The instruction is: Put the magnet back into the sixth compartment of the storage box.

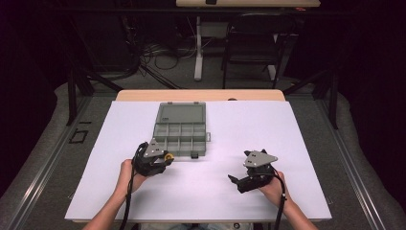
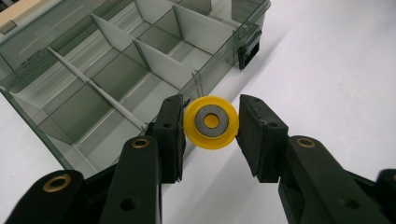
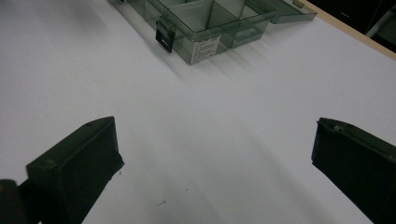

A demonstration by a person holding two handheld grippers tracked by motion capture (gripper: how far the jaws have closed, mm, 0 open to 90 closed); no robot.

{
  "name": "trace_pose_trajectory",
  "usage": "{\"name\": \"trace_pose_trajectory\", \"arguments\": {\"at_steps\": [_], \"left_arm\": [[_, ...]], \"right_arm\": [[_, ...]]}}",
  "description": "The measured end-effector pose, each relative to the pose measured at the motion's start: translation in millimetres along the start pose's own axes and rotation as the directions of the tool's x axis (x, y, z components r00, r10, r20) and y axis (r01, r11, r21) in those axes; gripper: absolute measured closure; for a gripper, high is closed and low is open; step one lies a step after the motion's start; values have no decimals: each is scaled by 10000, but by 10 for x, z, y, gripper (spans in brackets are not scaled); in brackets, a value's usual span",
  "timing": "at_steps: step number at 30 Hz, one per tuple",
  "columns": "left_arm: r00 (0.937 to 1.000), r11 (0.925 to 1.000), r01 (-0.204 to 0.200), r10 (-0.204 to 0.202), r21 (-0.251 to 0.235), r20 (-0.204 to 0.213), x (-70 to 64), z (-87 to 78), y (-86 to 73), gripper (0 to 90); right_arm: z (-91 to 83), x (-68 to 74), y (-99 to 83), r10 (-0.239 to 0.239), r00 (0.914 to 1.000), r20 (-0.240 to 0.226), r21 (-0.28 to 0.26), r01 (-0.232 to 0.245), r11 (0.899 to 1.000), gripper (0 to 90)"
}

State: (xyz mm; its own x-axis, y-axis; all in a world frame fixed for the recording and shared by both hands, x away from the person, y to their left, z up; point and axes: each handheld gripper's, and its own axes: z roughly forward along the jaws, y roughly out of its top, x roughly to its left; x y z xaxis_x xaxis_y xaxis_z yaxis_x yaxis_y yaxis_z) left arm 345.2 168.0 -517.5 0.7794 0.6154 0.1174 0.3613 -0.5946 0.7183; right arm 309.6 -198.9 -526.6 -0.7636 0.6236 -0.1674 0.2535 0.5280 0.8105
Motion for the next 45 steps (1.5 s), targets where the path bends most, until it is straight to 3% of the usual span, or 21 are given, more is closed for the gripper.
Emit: {"name": "trace_pose_trajectory", "arguments": {"at_steps": [31, 45], "left_arm": [[9979, 9981, -553, 544, -263, -343, 54, 28, 252, 621], [9982, 9983, -500, 490, -285, -340, 144, 138, 373, 621]], "right_arm": [[33, -18, -17, 33, 10000, -22, -10, -33, 10000, 3], [4, -31, -15, 52, 10000, 66, 7, -52, 10000, 3]]}}
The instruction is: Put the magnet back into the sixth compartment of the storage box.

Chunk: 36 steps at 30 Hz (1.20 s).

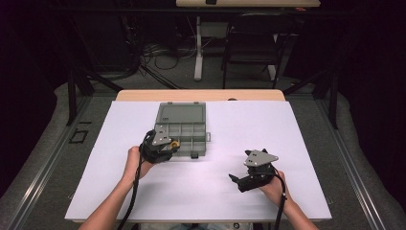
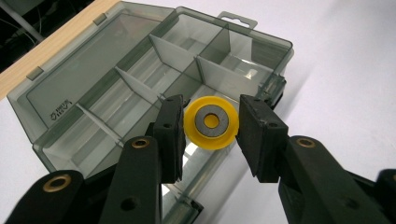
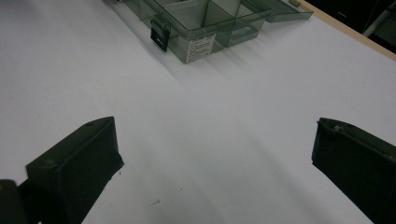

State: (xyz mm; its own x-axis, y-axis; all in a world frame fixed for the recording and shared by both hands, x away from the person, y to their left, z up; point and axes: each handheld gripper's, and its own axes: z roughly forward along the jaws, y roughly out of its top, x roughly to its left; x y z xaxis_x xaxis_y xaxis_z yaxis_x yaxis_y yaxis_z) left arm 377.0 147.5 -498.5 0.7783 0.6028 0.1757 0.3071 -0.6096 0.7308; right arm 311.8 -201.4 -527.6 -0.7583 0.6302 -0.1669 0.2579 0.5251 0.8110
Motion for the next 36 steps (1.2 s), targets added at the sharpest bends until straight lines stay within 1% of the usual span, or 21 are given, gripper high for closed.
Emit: {"name": "trace_pose_trajectory", "arguments": {"at_steps": [3, 7, 14, 20, 24, 29, 33, 36], "left_arm": [[10000, 10000, 46, -46, -37, -32, 26, 21, 23, 621], [9999, 9999, -27, 25, -96, -159, 54, 48, 44, 621], [9998, 9999, 112, -114, -96, -189, 108, 103, 68, 621], [9994, 9997, 228, -228, -3, -264, 164, 168, 91, 621], [9988, 9996, 275, -273, 48, -403, 192, 212, 77, 621], [9981, 9988, 467, -461, 136, -417, 230, 243, 47, 621], [9978, 9981, 535, -523, 298, -409, 251, 271, 11, 621], [9971, 9975, 630, -615, 331, -449, 272, 285, -20, 621]], "right_arm": [[5, -3, -2, 4, 10000, -21, -13, -4, 10000, 3], [1, -3, -1, -2, 10000, 3, 4, 2, 10000, 3], [-7, -2, 0, 2, 10000, 29, -4, -2, 10000, 4], [-11, -7, 0, -10, 10000, 38, -19, 10, 10000, 4], [-13, -9, 0, -28, 10000, 51, -4, 28, 10000, 4], [-14, -9, 0, -40, 10000, 52, -10, 40, 10000, 4], [-11, -5, -1, -23, 10000, 43, 18, 23, 10000, 4], [-10, -5, 0, -40, 10000, 46, 23, 40, 10000, 4]]}}
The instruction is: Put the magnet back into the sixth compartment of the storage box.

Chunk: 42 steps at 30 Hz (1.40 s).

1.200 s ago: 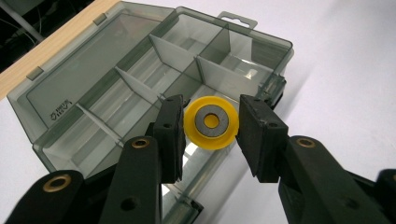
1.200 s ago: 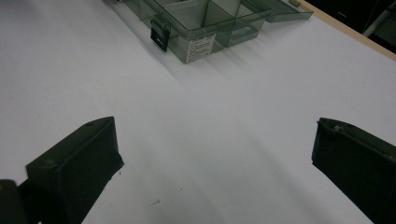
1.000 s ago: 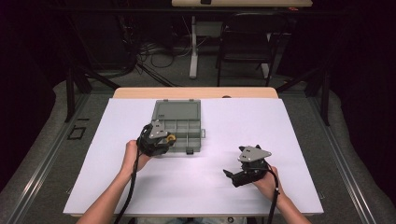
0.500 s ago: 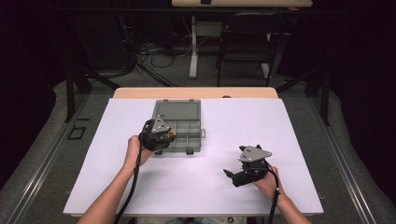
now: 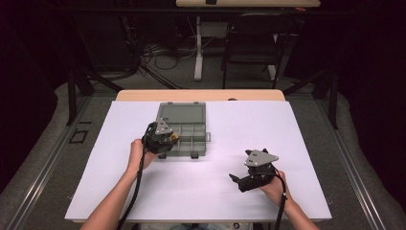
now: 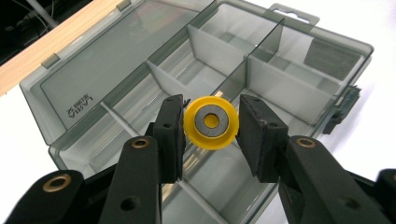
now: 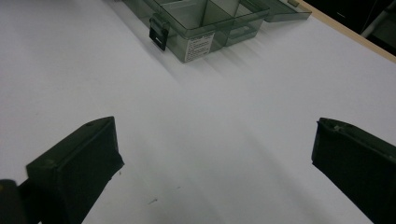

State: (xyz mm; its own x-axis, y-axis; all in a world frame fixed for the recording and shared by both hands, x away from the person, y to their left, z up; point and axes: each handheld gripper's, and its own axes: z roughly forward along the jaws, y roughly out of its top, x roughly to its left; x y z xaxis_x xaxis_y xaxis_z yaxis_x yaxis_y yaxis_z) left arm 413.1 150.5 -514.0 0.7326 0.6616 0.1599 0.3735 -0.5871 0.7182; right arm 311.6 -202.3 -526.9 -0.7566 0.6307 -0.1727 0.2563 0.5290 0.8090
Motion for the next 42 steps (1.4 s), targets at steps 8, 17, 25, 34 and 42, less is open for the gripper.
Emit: {"name": "trace_pose_trajectory", "arguments": {"at_steps": [8, 17, 25, 34, 42], "left_arm": [[9999, 9999, 68, -69, 138, 73, 17, 31, -33, 620], [9998, 9994, 117, -121, 317, 125, 25, 53, -65, 619], [9994, 9985, 303, -311, 452, 162, 29, 53, -77, 458], [9983, 9984, 572, -573, 22, 102, 51, -10, -78, 259], [9970, 9966, 764, -759, -315, 179, 77, -68, -87, 128]], "right_arm": [[6, -1, -2, -22, 10000, -15, -15, 22, 10000, 4], [6, 1, -2, -10, 10000, -33, -10, 10, 10000, 4], [6, 1, -1, -28, 10000, -58, -5, 28, 10000, 4], [4, 5, 5, -36, 10000, -59, -63, 35, 10000, 4], [-8, 14, 13, -85, 9999, -70, -77, 85, 9999, 4]]}}
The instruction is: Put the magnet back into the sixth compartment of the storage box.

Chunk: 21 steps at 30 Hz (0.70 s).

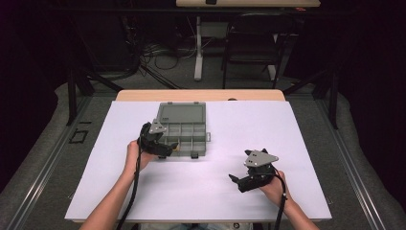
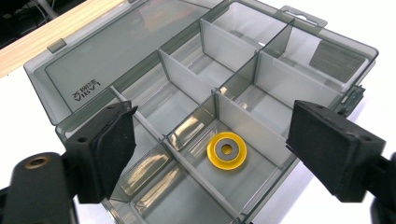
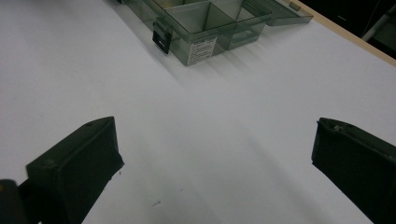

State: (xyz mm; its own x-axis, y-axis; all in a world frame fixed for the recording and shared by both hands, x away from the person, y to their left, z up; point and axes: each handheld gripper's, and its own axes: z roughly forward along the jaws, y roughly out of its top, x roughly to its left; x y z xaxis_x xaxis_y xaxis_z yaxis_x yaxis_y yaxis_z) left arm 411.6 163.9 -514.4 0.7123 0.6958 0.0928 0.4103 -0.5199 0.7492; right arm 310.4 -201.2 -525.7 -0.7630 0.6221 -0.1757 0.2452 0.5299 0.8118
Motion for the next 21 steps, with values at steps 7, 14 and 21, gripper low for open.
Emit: {"name": "trace_pose_trajectory", "arguments": {"at_steps": [7, 14, 21], "left_arm": [[9999, 9999, 105, -105, -81, 26, 15, -23, -8, 35], [9998, 9996, 222, -221, -166, 32, 32, -40, -20, 4], [9998, 10000, 67, -67, -10, 181, 4, -22, -15, 2]], "right_arm": [[8, 12, 4, -107, 9999, -54, 7, 107, 9999, 4], [20, 5, -2, -69, 10000, -62, -16, 69, 10000, 4], [44, 17, 2, -126, 9999, -96, 54, 126, 9999, 4]]}}
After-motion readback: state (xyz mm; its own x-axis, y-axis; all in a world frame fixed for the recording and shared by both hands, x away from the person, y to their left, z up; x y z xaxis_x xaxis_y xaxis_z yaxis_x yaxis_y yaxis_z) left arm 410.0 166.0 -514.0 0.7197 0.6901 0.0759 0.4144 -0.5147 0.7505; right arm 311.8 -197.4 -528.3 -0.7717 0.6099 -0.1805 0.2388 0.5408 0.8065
